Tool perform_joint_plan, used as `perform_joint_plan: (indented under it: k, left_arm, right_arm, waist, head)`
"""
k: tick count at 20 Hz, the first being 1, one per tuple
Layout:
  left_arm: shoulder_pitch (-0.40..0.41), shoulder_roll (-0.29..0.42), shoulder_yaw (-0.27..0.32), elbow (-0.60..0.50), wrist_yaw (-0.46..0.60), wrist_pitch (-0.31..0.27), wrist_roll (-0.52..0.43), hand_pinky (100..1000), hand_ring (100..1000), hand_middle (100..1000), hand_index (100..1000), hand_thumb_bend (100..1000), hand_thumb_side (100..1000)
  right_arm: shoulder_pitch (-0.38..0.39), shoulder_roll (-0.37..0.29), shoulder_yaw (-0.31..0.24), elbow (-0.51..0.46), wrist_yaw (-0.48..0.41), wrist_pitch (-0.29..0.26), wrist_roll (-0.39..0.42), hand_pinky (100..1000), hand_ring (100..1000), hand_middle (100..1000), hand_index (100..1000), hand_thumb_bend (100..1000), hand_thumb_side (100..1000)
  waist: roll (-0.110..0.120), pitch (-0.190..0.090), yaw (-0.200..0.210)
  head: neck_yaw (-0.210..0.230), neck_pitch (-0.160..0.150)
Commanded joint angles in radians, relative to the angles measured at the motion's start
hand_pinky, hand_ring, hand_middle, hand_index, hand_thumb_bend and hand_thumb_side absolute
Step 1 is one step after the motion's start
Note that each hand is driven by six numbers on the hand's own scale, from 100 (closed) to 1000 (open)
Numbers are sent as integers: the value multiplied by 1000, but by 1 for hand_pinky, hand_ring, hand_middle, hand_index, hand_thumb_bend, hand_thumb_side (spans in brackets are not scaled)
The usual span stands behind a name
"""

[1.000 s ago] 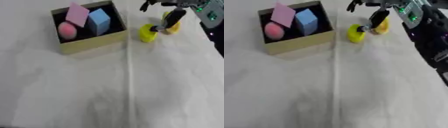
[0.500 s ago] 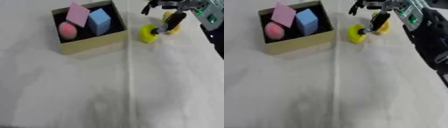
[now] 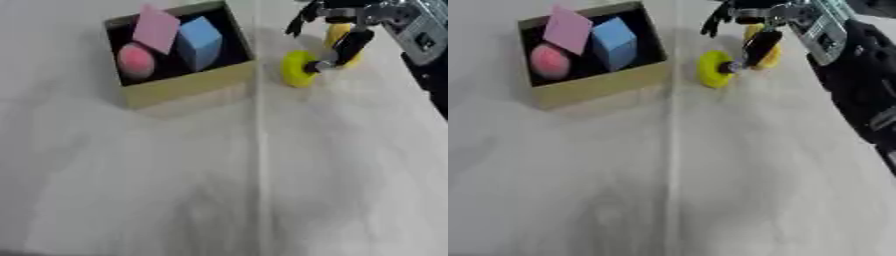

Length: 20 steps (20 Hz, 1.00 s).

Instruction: Pick up objects on the table and place them in the box.

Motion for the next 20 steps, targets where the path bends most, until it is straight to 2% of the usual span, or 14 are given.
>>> perform_joint_plan:
  k: [1, 4, 9, 10, 11, 12, 20]
  left_arm:
    - [-19, 12, 6, -18, 0, -2, -3, 713, 722, 664, 808, 525, 510]
    - [-20, 12, 6, -18, 0, -2, -3, 713, 722, 664, 808, 525, 511]
    - [-20, 12, 5, -18, 0, -2, -5, 712, 723, 664, 807, 525, 511]
    - [-21, 12, 5, -18, 0, -2, -5, 713, 723, 665, 807, 525, 511]
    - [-21, 12, 5, -18, 0, -3, -6, 713, 723, 665, 807, 525, 511]
    - [-21, 12, 5, -18, -1, -3, -6, 713, 723, 665, 807, 526, 510]
    - [-24, 11, 5, -18, 0, -6, -10, 713, 723, 665, 806, 530, 512]
  right_arm:
    - [-11, -9, -5, 19, 18, -99, 106, 872, 899, 677, 813, 379, 290]
    - [-9, -1, -9, 36, 25, -103, 103, 869, 870, 654, 789, 351, 283]
    - [-10, 5, -16, 43, 8, -98, 87, 862, 842, 619, 754, 226, 244]
    - [-10, 6, -17, 45, 2, -94, 85, 860, 836, 618, 752, 157, 207]
    - [-10, 6, -18, 47, -5, -89, 86, 860, 835, 621, 754, 132, 183]
    - [-10, 7, -19, 50, -11, -83, 89, 860, 834, 630, 759, 104, 114]
    - [-19, 19, -37, 75, -24, -42, 113, 860, 825, 631, 758, 100, 100]
  waist:
    - [7, -22, 2]
    - [8, -20, 3]
    - [8, -20, 2]
    - [8, -20, 2]
    - [8, -20, 2]
    - [8, -20, 1]
    - [9, -19, 2]
  head:
    - [0, 12]
    - [1, 18]
    - [4, 31]
    - [4, 34]
    - [4, 38]
    - [3, 42]
    - [-5, 64]
